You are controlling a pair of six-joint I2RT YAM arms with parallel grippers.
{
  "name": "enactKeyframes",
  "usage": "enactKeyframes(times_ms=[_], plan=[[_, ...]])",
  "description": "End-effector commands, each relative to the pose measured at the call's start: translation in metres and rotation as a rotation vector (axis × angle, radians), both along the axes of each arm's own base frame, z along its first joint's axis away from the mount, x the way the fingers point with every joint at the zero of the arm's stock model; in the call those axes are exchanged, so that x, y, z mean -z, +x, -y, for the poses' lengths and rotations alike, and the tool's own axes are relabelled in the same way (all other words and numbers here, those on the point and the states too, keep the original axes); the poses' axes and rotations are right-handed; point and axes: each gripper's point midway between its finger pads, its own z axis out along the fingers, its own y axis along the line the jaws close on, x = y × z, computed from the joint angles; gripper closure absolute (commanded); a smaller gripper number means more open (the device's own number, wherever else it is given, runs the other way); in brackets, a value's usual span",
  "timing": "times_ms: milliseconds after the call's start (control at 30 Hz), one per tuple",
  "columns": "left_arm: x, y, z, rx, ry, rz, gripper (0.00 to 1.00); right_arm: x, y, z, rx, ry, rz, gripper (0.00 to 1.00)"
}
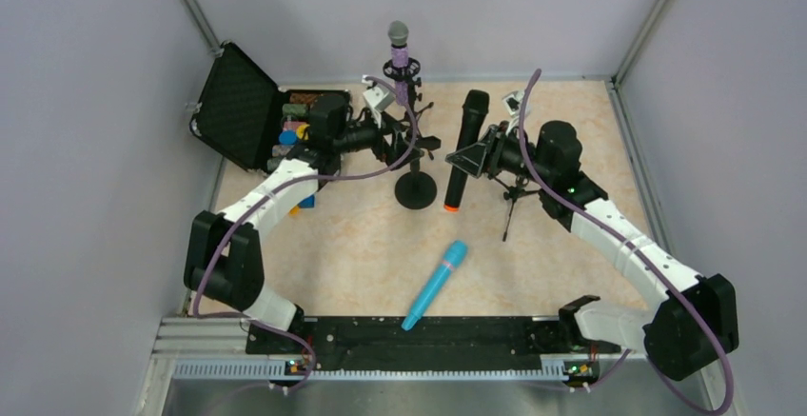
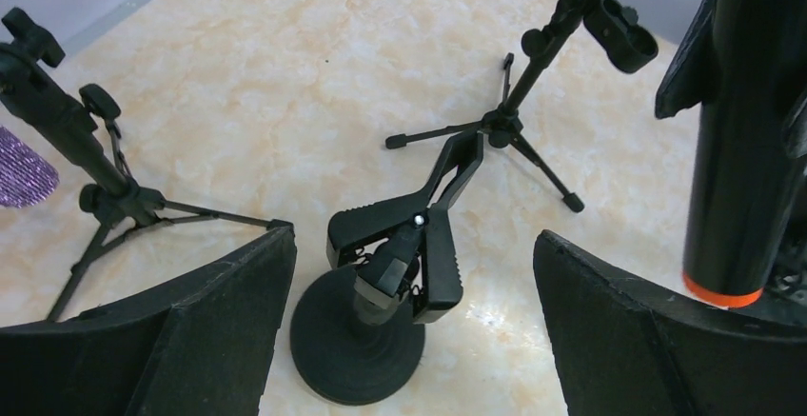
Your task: Attach the microphones to the stand
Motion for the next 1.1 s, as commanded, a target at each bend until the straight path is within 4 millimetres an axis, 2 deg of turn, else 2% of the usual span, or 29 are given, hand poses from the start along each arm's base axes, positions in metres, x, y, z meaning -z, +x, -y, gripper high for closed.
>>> enactKeyframes(times_ms=[0, 400, 600, 667, 800, 933, 967, 1067], plan=[[-0.018, 0.011, 0.004, 0.087, 0.012, 0.223, 0.02, -0.032, 0.001, 0.004, 0.011, 0.022, 0.114, 1.0], [-0.005, 0.035, 0.011, 0.077, 0.006, 0.248, 0.1, -0.028, 0.004, 0.002, -0.004, -0.004, 0.134, 1.0], [-0.006, 0.037, 0.016, 0.085, -0.031, 0.228, 0.18, -0.024, 0.004, 0.001, -0.011, -0.007, 0.124, 1.0], [-0.008, 0.037, 0.019, 0.097, -0.05, 0.218, 0.26, -0.026, 0.002, 0.0, -0.029, -0.003, 0.138, 1.0], [-0.008, 0.028, 0.023, 0.151, -0.066, 0.206, 0.52, -0.028, 0.0, -0.001, -0.038, 0.0, 0.149, 1.0], [-0.007, 0.015, 0.023, 0.195, -0.07, 0.198, 0.71, -0.027, -0.001, -0.001, -0.047, 0.001, 0.153, 1.0], [-0.007, 0.013, 0.021, 0.193, -0.067, 0.199, 0.75, -0.028, -0.003, -0.002, -0.056, 0.003, 0.159, 1.0], [-0.009, 0.007, 0.016, 0.163, -0.063, 0.202, 0.77, -0.03, -0.005, -0.003, -0.069, 0.008, 0.168, 1.0]])
